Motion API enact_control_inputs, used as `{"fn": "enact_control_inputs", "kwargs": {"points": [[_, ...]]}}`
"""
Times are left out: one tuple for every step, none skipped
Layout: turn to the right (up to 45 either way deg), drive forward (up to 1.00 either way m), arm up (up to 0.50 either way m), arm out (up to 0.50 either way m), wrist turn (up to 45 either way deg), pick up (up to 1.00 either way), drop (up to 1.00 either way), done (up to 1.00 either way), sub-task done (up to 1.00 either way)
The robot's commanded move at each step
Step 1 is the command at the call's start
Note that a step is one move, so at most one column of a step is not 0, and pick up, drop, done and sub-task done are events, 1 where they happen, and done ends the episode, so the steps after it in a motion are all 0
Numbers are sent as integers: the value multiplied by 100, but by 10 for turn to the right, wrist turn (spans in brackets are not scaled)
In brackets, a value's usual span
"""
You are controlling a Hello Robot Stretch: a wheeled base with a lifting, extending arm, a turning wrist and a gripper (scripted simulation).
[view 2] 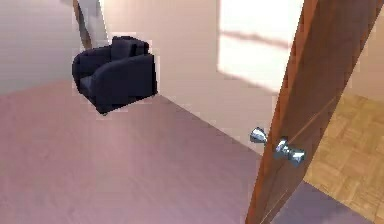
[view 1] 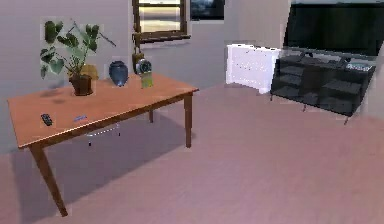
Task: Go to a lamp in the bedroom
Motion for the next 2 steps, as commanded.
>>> {"fn": "enact_control_inputs", "kwargs": {"points": [[450, 0, 0, 0, 0, 0, 0, 0, 0], [0, 100, 0, 0, 0, 0, 0, 0, 0]]}}
